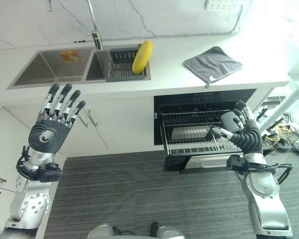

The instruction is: Place the dishes in the dishwasher.

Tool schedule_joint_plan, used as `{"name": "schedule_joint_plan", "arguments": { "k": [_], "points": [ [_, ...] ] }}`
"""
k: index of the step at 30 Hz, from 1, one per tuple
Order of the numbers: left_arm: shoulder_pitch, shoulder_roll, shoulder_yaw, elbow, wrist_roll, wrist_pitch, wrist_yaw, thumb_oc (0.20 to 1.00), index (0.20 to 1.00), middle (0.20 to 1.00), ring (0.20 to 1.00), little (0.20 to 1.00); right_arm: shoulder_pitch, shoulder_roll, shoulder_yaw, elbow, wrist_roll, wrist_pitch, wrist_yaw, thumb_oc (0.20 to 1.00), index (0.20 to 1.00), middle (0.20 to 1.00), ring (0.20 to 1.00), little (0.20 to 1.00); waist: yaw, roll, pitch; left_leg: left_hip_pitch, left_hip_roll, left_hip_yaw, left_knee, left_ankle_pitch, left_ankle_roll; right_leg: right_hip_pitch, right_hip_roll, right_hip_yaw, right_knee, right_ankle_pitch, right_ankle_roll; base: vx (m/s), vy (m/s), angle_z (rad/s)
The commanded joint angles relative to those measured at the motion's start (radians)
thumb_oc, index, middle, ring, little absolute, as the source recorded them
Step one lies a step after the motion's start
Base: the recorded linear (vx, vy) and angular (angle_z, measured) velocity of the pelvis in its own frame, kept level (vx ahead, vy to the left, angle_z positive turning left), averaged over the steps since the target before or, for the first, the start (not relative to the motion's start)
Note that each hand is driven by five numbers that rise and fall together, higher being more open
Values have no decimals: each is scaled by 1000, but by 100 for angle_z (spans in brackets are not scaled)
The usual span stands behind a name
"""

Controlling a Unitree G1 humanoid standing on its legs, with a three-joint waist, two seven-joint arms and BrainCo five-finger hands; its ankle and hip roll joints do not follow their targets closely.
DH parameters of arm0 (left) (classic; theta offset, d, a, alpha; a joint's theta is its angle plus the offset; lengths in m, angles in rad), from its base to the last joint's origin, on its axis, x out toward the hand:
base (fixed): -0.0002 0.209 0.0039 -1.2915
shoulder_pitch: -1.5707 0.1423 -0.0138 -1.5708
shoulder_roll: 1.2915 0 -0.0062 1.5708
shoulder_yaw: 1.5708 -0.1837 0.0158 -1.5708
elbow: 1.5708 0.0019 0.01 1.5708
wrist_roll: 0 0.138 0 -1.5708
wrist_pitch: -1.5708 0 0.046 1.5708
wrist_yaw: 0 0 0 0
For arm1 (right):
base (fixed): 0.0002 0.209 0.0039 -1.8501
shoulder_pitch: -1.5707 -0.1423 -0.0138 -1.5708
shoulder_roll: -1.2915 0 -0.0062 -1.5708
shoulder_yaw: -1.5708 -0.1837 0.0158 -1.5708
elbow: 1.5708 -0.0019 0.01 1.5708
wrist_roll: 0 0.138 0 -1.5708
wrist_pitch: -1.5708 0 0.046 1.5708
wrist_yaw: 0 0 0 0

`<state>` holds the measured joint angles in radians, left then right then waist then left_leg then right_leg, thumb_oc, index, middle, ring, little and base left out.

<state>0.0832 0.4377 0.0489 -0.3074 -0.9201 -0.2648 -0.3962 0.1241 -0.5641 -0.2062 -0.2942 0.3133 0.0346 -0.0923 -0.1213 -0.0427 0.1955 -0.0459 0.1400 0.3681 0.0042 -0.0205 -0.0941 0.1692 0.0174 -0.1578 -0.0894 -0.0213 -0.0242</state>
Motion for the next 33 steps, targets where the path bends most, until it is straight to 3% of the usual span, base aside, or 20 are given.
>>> {"name": "schedule_joint_plan", "arguments": {
  "k": [1,4,9,14,19,21,23,24,25,26,27,28,30,31,33],
  "points": [
    [15,21,50,-30,-39,-72,-2,1000,1000,1000,1000,1000,-18,-57,-40,-38,4,-51,32,1000,1000,1000,1000,1000,17,41,-30,10,22,12,-91,193,-31,-5,6,3,2,10,82,258,194,-20],
    [22,10,51,-14,-49,-91,-19,1000,1000,1000,1000,1000,-11,-76,-65,-26,20,-58,62,1000,1000,1000,1000,1000,18,40,-35,-37,34,27,-91,189,-50,38,3,-10,2,-26,82,324,220,-18],
    [39,7,73,-39,-28,-83,-9,1000,1000,1000,1000,1000,15,-71,-95,-59,43,-54,84,1000,1000,1000,1000,1000,43,35,-46,-15,12,16,-91,186,-15,79,0,3,13,-48,87,262,238,-37],
    [-7,9,60,-39,4,-59,-21,1000,1000,1000,1000,1000,-8,-48,-68,-60,2,-50,60,1000,1000,1000,1000,1000,84,8,-63,-11,-16,13,-91,143,30,73,-31,-42,85,-91,104,204,194,-9],
    [-19,11,56,-54,-2,-37,-37,1000,1000,1000,1000,1000,-25,-47,-65,-58,-22,-38,47,1000,1000,1000,1000,1000,113,-20,-81,-5,-53,-13,-91,107,62,69,-47,-39,127,-107,119,147,226,16],
    [-22,8,51,-65,7,-29,-59,1000,1000,1000,1000,1000,-20,-46,-75,-62,-32,-28,54,1000,1000,1000,1000,1000,113,-36,-85,0,-72,-49,-86,91,79,34,-44,-5,222,-80,136,117,343,26],
    [-49,17,38,-62,8,-21,-67,1000,1000,1000,1000,1000,-14,-40,-77,-59,-44,-37,79,1000,1000,1000,1000,1000,101,-40,-69,28,-64,-60,-89,73,109,-115,-52,-16,509,40,194,55,235,-13],
    [-64,24,40,-52,16,-14,-65,1000,1000,1000,1000,1000,-9,-35,-70,-48,-47,-49,92,1000,1000,1000,1000,1000,97,-37,-58,50,-51,-59,-90,62,112,-178,-59,-33,606,71,205,61,20,-10],
    [-77,24,38,-45,40,-16,-47,1000,1000,1000,1000,1000,-25,-28,-50,-26,-53,-63,96,1000,1000,1000,1000,1000,90,-41,-47,77,-41,-58,-91,55,104,-233,-76,-39,609,87,196,74,-61,-19],
    [-84,26,36,-43,47,-14,-38,1000,1000,1000,1000,1000,-29,-26,-43,-16,-57,-65,97,1000,1000,1000,1000,1000,89,-44,-45,82,-39,-61,-91,56,100,-237,-76,-41,583,78,188,92,-146,-29],
    [-96,39,34,-40,34,-12,-26,1000,1000,1000,1000,1000,-27,-36,-41,-2,-58,-74,91,1000,1000,1000,1000,1000,86,-49,-42,82,-39,-73,-90,65,83,-210,-53,-39,457,20,161,183,-188,-15],
    [-107,54,36,-49,-3,-4,-17,1000,1000,1000,1000,1000,0,-64,-64,-14,-33,-78,84,1000,1000,1000,1000,1000,72,-54,-36,85,-50,-103,-79,63,66,-173,-32,-20,232,-15,126,206,-249,7],
    [-99,58,43,-42,-11,-20,-48,1000,1000,1000,1000,1000,11,-48,-71,-25,-28,-99,83,1000,1000,1000,1000,1000,61,-66,-9,85,-46,-100,-47,41,68,-191,-65,-35,130,73,141,121,-344,43],
    [-98,53,30,-34,11,-35,-43,1000,1000,1000,1000,1000,-12,-39,-46,-12,-41,-101,72,1000,1000,1000,1000,1000,55,-68,-4,103,-50,-105,-66,40,69,-195,-54,-16,100,95,143,84,-302,71],
    [-101,55,21,-26,9,-40,-36,1000,1000,1000,1000,1000,-28,-47,-29,4,-61,-91,45,1000,1000,1000,1000,1000,59,-54,-7,126,-69,-115,-88,34,75,-168,-44,-17,76,88,141,143,-151,51]
  ]
}}
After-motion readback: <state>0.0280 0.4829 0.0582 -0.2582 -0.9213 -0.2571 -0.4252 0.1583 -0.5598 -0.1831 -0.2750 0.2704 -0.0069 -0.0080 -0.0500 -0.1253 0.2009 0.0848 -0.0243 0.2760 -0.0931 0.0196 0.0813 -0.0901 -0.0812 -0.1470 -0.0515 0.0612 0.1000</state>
